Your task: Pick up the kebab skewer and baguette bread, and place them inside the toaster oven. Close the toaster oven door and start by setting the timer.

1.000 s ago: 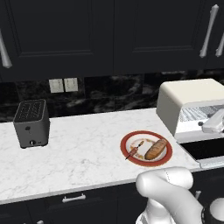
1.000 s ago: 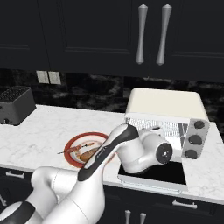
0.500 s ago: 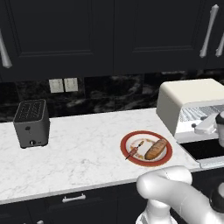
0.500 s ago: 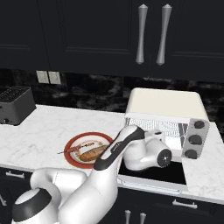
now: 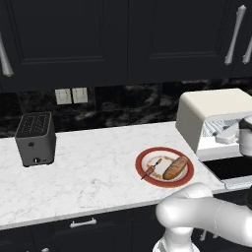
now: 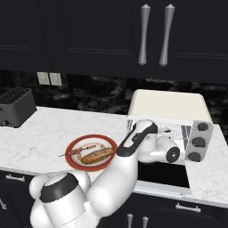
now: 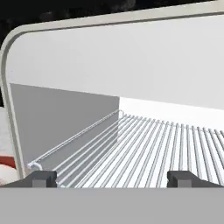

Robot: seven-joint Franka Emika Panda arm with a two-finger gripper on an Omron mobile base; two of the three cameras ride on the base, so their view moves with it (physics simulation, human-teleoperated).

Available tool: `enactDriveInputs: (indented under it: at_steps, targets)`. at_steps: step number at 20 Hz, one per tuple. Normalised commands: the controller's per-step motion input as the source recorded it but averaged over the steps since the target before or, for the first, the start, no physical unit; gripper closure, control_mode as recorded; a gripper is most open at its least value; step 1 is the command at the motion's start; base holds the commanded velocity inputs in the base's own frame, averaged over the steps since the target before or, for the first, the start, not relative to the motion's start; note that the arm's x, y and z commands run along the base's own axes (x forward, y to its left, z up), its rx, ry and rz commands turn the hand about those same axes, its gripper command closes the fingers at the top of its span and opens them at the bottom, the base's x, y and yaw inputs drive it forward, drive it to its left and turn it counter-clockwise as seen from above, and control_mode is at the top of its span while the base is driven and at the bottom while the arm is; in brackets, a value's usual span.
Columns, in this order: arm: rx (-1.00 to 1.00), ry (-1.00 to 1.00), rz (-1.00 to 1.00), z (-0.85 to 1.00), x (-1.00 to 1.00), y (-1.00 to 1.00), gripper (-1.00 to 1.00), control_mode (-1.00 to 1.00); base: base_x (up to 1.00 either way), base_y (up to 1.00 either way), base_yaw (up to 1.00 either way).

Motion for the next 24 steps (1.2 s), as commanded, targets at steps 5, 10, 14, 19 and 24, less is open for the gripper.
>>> enactDriveInputs:
  at_steps: [5,10,14,19,24]
  targets:
    - [0.06,-0.06,0.00,-0.18,0.27,-0.09,-1.00,-1.00,0.00,0.00,0.00]
    - [0.07,-0.07,0.00,-0.20,0.35,0.00,-1.00,-1.00,0.00,0.00,0.00]
    - [0.03,-0.01,0.00,-0.21,0.30,-0.02,-1.00,-1.00,0.00,0.00,0.00]
    - [0.00,0.00,0.00,-0.30,0.29,-0.19,-1.00,-1.00,0.00,0.00,0.00]
    - [0.00,0.00,0.00,-0.57,0.02,-0.09,-1.00,-1.00,0.00,0.00,0.00]
